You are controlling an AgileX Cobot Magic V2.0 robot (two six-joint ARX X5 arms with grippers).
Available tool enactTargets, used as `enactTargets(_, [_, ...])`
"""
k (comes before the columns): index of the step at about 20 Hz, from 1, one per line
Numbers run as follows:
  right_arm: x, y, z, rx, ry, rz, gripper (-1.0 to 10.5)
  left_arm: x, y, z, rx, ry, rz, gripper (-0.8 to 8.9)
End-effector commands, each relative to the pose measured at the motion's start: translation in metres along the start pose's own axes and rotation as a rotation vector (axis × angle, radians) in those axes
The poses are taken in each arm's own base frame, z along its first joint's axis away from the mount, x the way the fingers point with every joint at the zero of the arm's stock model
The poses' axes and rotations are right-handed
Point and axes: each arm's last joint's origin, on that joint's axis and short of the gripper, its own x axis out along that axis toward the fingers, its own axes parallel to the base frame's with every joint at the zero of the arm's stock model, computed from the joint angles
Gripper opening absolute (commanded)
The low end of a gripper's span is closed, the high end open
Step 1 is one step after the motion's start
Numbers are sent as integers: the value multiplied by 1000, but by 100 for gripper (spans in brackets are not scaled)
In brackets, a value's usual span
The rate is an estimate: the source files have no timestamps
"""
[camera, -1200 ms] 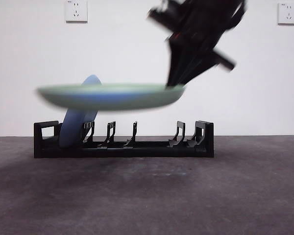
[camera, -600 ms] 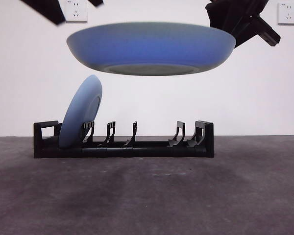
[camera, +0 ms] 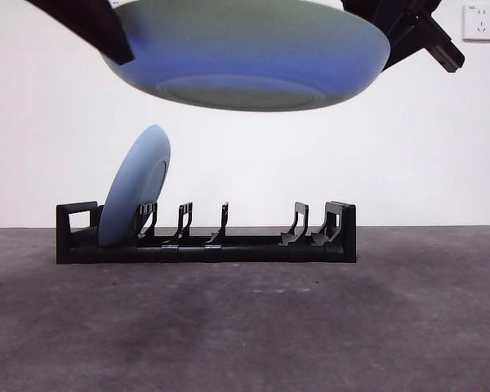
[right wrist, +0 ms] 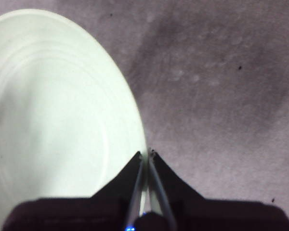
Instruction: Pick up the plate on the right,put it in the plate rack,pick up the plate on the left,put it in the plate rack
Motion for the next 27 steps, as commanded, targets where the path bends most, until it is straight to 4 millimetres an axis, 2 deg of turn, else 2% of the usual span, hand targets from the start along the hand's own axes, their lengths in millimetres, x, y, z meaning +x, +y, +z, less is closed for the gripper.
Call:
enactTargets(1, [-4,4,0,-18,-15,32,-16,1,0,1,10,-5,0,169])
enactTargets(5, [-4,4,0,-16,-15,34,-16,1,-1,1,12,-24,-28,138])
enactTargets(10, [-4,3,0,-15,-17,31,-16,1,-3,2,-1,-46,-59,-5])
enactTargets(23, [-4,3,3,-31,-48,10,11,1,-3,2,-6,-46,-58,-8])
enactTargets(25, [-6,4,5,-42,-74,11,77,1,-3,2,-19,-47,-59,-8])
enactTargets(27, [-12,6,8,-53,-115,11,236,1,-3,2,-31,-64,-74,-8])
